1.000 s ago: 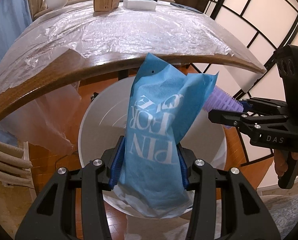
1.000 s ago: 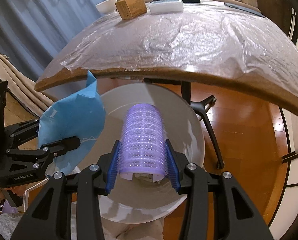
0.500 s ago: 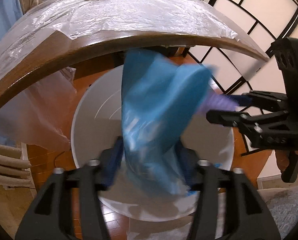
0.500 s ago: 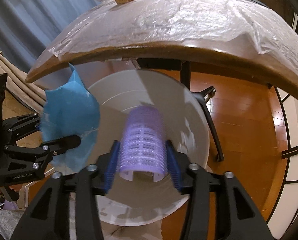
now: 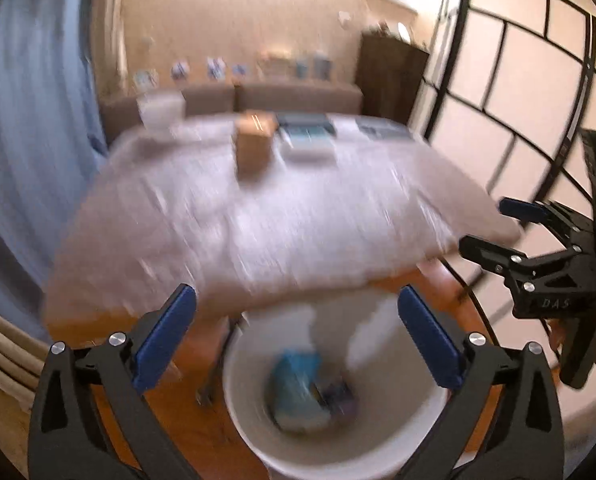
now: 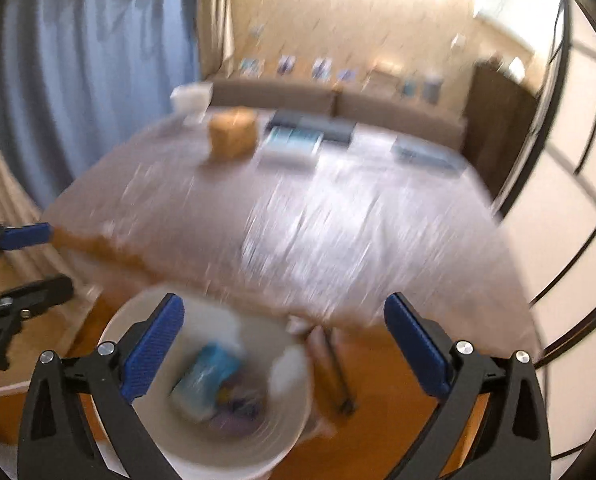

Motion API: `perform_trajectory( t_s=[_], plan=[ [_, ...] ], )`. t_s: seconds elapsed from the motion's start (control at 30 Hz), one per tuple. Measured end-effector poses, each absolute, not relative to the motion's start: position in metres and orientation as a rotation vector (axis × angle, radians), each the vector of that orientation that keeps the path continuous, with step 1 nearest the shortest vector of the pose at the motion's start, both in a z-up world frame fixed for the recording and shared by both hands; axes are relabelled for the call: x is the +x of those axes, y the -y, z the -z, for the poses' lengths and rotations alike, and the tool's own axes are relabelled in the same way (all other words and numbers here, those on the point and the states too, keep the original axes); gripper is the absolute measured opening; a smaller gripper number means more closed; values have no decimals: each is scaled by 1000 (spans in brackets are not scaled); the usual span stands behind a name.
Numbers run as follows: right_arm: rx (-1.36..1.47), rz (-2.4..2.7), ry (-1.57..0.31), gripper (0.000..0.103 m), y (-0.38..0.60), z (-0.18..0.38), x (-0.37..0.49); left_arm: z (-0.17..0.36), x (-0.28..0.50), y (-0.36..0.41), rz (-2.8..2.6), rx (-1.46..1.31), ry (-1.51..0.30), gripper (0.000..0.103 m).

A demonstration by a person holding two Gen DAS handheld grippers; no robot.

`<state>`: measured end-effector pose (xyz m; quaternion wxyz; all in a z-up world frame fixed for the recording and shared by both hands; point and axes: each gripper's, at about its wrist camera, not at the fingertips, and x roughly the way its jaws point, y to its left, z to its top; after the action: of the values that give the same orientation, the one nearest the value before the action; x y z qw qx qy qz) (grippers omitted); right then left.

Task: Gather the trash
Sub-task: 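Open both tools to drop the bag and roller into the bin, then grasp the brown L'Oreal box with the left tool while the right tool grasps the dental floss box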

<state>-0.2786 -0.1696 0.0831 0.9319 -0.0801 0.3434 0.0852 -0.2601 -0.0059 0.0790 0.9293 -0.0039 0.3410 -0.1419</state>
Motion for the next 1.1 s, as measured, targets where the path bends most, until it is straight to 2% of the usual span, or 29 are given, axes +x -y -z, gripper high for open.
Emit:
perform_trajectory(
  t_s=[0.2, 0.43, 0.87, 1.1],
  plan=[
    [-134, -79, -571, 99, 170, -103, -256, -107, -233, -10, 371, -103, -605, 101],
    [-145, -152, -672, 99, 147, -89, -210, -111, -186, -9, 403, -72, -639, 101],
    [-129, -89, -844, 99, 131, -42, -77, -76, -77, -16, 395, 20, -739, 101],
    [-116, -98, -900, 99, 122, -25, -35, -56, -31, 2, 446, 51, -788, 101]
  ],
)
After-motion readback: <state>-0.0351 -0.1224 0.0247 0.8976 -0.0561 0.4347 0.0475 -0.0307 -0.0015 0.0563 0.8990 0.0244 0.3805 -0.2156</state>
